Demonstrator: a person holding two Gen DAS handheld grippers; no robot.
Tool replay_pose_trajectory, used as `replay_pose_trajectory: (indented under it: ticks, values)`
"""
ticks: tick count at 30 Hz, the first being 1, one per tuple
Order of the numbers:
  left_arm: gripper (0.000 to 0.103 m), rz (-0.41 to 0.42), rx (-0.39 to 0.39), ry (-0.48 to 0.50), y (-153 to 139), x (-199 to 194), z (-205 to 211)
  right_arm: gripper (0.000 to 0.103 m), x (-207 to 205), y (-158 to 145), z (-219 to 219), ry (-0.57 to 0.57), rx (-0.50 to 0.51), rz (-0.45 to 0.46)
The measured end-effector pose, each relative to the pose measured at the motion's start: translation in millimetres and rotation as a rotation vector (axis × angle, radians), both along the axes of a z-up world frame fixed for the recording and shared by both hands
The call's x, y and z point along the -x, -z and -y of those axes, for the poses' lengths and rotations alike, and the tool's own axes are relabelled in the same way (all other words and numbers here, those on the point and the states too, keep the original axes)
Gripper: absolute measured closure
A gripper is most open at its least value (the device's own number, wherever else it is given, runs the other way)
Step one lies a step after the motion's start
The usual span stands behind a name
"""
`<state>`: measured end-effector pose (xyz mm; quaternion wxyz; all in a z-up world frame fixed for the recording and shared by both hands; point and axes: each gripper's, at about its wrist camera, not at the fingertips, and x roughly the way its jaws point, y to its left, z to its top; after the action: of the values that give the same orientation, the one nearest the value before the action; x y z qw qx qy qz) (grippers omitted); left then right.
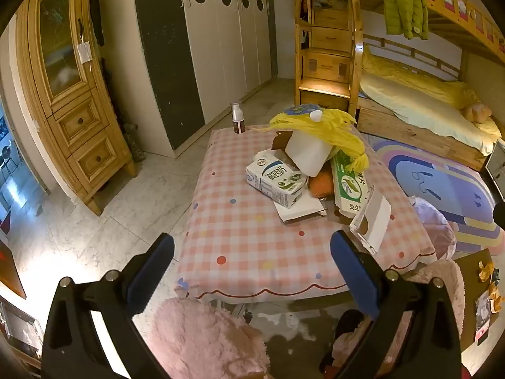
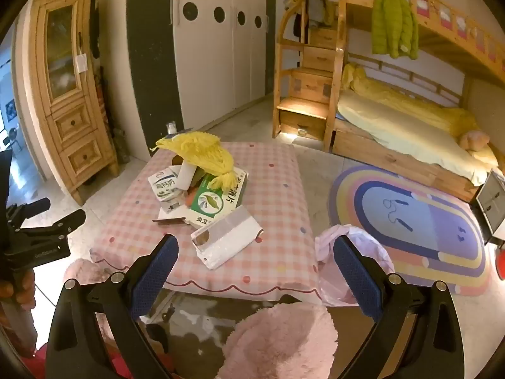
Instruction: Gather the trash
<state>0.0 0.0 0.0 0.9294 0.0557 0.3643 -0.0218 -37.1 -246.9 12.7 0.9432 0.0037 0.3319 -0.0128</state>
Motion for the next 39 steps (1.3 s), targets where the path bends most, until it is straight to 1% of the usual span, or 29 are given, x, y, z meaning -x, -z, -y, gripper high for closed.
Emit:
replay_pose_trajectory:
  ticks: [27,28,39]
  values:
    - [0.007,-0.001,-0.008,-0.003,0.5,5.6,-1.3,0.005,0.9,1.6,3.9,0.004,-0.014,0.011]
    - [0.007,-0.007,-0.013,-0.003,0.4,-0.3,0.3,0.005,0.6,1.8,3.3,0.003,-0.014,0.011]
    - [0.007,-0.008,-0.011,-0.006,-0.9,0.9,-2.2,0.005,0.7,1.7,2.5,0.005,-0.013,0.01]
